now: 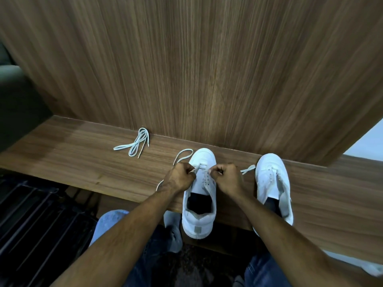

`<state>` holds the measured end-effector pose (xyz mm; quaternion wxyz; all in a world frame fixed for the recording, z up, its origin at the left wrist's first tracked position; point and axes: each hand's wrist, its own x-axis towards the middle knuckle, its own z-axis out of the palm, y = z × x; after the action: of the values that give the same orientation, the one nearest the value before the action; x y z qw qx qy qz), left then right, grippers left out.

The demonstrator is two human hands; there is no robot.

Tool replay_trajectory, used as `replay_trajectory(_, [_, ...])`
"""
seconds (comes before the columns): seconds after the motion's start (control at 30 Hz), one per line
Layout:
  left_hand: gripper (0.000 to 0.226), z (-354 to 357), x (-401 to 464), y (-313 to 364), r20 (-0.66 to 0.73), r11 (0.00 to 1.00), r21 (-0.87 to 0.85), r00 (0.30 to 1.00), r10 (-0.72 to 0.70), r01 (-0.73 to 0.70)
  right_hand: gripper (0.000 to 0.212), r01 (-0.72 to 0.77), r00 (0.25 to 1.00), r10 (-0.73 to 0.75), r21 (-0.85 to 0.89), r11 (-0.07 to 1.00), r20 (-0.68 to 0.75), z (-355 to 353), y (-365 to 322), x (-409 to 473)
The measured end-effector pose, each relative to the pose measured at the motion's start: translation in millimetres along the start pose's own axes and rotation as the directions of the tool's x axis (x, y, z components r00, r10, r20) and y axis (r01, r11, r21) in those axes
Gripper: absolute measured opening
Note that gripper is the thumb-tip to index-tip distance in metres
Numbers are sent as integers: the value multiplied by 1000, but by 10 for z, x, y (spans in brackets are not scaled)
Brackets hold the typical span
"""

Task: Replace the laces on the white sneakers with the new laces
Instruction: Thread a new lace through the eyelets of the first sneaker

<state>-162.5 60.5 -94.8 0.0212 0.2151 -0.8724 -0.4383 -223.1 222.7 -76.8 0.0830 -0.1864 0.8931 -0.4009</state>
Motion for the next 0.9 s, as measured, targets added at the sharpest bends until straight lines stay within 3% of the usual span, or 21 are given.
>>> replay_trajectory(0.13, [32,-20,-5,-8,26,996,-90,1000,-7,9,11,-58,998,58,-12,998,-27,103,-53,-3])
replay_trajectory(0.33, [28,31,77,-158,22,980,-186,998,-62,65,9,-100,992,99,-11,995,-73,283,-78,38])
replay_trajectory(0.57, [30,7,39,-102,29,982,-169,997,-78,81,10,-121,989,113,-83,989,-93,350,-104,45])
replay_trajectory(0.9, [27,10,80,-143,92,955,-256,987,-130,149,10,-2,1000,2,-86,996,-6,325,-63,50])
